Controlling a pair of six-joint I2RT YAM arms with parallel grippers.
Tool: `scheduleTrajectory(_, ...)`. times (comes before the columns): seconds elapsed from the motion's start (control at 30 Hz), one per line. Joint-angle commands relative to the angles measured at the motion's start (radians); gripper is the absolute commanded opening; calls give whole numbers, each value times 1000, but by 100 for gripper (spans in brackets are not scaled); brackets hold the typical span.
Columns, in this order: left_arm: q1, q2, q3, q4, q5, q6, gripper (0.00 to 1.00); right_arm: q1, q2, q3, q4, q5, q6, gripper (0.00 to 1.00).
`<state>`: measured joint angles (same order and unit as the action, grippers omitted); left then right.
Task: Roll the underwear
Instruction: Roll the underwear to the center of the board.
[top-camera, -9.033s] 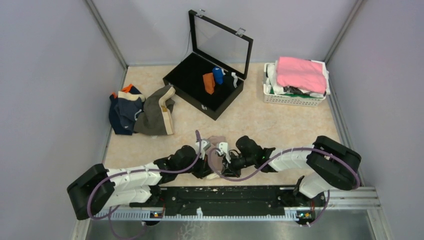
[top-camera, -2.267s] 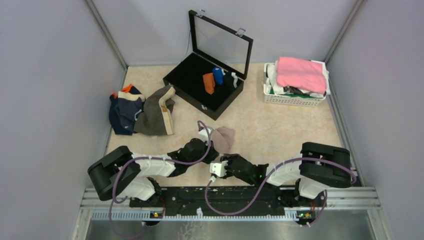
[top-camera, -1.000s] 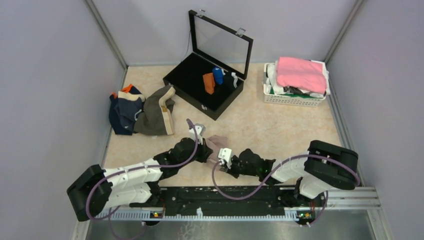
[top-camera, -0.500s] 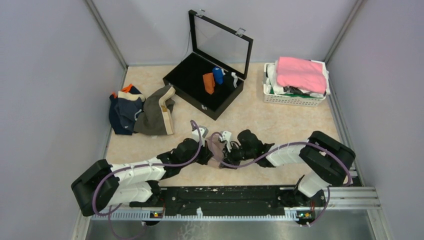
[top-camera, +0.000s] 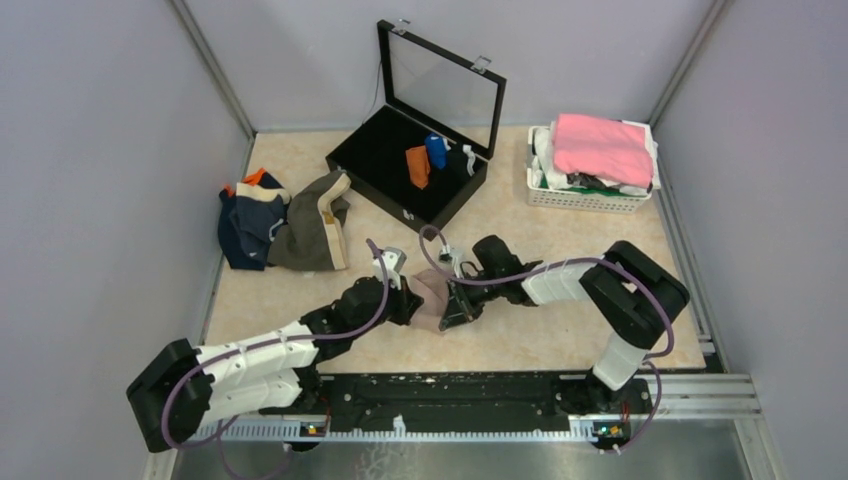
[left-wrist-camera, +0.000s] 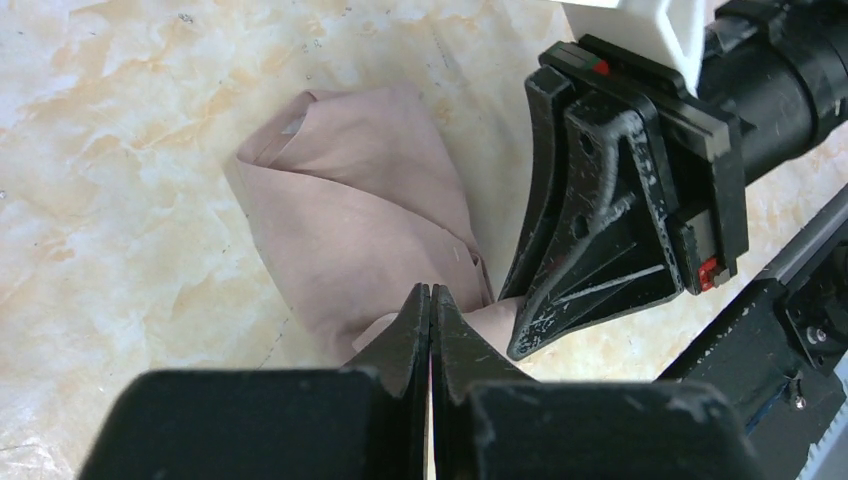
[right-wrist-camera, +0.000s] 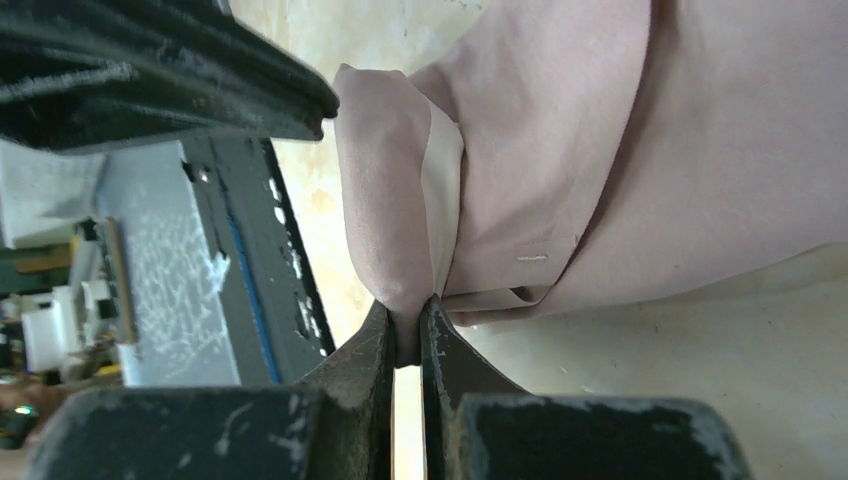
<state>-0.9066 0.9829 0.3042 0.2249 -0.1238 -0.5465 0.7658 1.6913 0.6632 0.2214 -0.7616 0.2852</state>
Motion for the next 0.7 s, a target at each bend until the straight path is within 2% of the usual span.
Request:
scheduleTrajectory(0.0,3,-10,-10,36,33,25,0,-30,39,88,-75,-74,95,0)
scheduleTrajectory(0.23,3,32,-26,94,94,36,0,-66,101,149,-160,-61,144,0)
scheduleTrajectory(0.67,3,126,-24,142,66,26,0,-85,122,136,-163,-32,164,0)
